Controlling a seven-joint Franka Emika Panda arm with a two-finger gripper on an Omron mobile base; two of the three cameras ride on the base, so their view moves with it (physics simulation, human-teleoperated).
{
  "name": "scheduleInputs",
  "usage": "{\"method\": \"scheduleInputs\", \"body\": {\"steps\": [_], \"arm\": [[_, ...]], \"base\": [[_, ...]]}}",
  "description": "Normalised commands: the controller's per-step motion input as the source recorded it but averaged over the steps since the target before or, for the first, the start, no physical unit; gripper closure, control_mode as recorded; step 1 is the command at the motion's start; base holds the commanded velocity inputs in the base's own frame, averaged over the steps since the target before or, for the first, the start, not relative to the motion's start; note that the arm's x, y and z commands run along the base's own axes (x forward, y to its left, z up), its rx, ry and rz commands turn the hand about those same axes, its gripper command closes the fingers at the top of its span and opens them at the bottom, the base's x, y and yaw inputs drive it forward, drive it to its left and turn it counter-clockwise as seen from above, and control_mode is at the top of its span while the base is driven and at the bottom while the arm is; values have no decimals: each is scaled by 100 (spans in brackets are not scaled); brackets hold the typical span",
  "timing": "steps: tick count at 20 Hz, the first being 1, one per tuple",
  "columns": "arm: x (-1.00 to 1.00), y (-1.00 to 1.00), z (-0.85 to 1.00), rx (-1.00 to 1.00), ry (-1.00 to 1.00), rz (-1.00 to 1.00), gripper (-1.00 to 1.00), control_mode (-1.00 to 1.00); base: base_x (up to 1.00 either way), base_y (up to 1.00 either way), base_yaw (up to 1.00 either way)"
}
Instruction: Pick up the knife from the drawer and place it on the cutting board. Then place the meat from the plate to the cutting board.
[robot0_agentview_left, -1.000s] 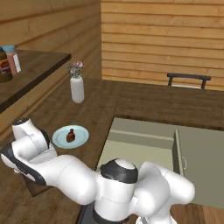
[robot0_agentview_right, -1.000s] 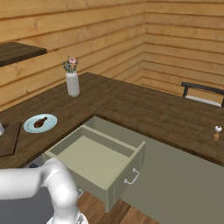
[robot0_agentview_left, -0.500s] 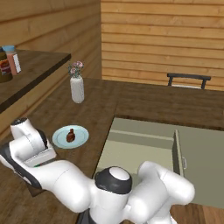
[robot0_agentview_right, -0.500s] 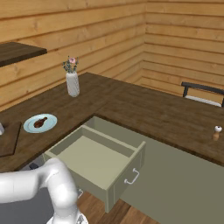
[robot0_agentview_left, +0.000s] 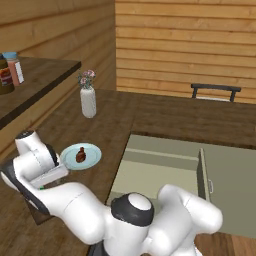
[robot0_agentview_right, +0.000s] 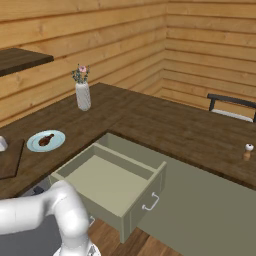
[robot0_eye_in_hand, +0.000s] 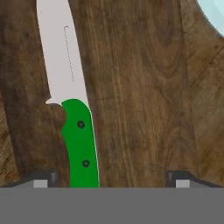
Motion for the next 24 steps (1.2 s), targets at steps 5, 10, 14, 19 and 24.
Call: {"method": "scheduleInputs", "body": {"steps": [5, 10, 14, 19, 24], "arm": [[0, -58, 79, 2, -13, -1, -100, -100], [35, -96, 46, 2, -12, -19, -100, -100], [62, -100, 24, 5, -10, -25, -100, -100], [63, -83, 12, 11, -9, -15, -100, -100], [51, -2, 3, 2, -1, 0, -100, -100]], "base": [[0, 0, 0], [0, 0, 0], [0, 0, 0], [0, 0, 0], [0, 0, 0]]}}
